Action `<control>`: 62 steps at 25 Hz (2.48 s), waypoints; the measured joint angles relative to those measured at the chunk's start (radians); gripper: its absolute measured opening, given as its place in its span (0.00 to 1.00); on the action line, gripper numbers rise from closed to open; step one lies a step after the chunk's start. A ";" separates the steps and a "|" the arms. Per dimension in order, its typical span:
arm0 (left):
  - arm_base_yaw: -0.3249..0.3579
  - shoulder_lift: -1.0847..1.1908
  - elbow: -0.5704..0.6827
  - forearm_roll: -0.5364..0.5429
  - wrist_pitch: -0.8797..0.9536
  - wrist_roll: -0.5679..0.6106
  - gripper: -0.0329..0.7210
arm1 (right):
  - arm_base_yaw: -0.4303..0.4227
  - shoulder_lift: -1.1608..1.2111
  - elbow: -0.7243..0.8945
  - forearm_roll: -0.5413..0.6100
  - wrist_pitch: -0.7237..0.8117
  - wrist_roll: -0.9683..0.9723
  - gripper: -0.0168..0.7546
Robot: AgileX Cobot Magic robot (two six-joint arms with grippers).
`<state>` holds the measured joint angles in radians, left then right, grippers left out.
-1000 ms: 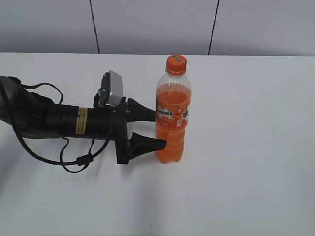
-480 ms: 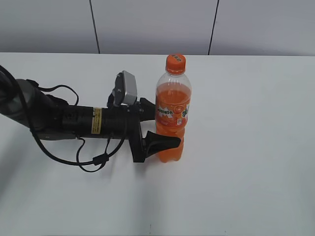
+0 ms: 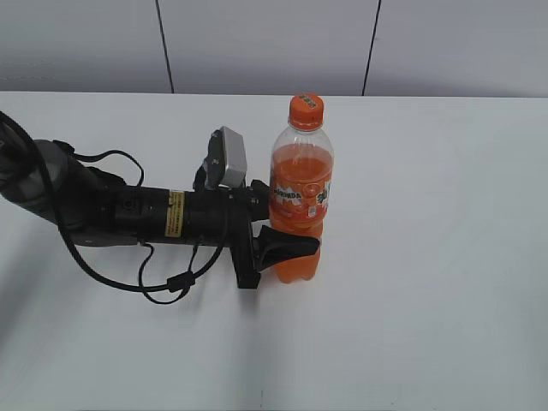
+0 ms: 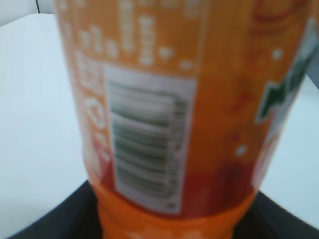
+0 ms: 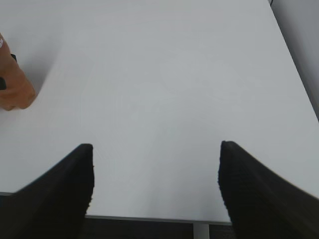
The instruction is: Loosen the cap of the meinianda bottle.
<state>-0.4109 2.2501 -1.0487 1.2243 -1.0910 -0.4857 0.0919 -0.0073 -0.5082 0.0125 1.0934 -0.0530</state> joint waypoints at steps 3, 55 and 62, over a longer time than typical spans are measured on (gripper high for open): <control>0.000 0.000 0.000 0.000 0.001 0.000 0.57 | 0.000 0.000 0.000 0.000 0.000 0.000 0.78; 0.000 0.000 0.000 0.000 -0.001 0.000 0.57 | 0.011 1.433 -0.833 0.120 0.122 0.001 0.55; 0.000 0.000 0.000 0.000 -0.001 0.000 0.57 | 0.158 1.505 -0.908 0.120 0.123 0.017 0.55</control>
<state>-0.4109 2.2501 -1.0487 1.2243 -1.0922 -0.4857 0.2503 1.4982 -1.4159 0.1330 1.2163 -0.0362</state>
